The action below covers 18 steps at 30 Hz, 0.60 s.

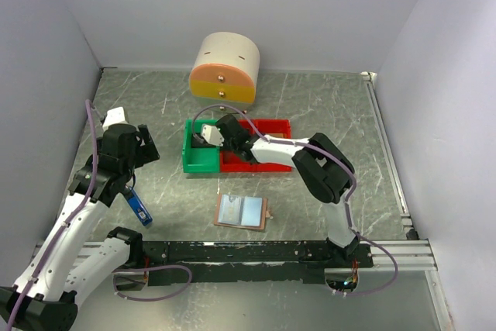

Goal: Take the credit cards out of the card holder

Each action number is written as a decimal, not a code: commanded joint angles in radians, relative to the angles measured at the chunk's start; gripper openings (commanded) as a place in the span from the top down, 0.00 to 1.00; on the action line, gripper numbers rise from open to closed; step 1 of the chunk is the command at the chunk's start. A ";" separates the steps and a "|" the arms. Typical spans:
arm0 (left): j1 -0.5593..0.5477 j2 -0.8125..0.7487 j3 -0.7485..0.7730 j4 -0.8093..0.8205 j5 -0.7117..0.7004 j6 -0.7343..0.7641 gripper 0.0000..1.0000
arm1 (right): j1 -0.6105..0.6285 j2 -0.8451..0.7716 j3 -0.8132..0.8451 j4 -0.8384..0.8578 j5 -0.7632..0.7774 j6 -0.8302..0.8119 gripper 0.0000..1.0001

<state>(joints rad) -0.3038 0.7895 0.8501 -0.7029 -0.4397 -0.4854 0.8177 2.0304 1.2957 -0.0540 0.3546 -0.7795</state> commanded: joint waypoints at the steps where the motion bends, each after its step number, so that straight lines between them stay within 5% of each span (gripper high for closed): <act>1: 0.012 0.004 0.003 0.016 0.020 0.019 0.02 | -0.008 0.012 -0.008 0.008 -0.009 0.011 0.91; 18: 0.014 0.019 -0.002 0.016 0.042 0.026 0.03 | -0.009 -0.070 -0.044 -0.008 -0.050 0.027 0.64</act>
<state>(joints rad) -0.3023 0.8059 0.8497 -0.7025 -0.4164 -0.4774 0.8082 1.9980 1.2671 -0.0547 0.3138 -0.7574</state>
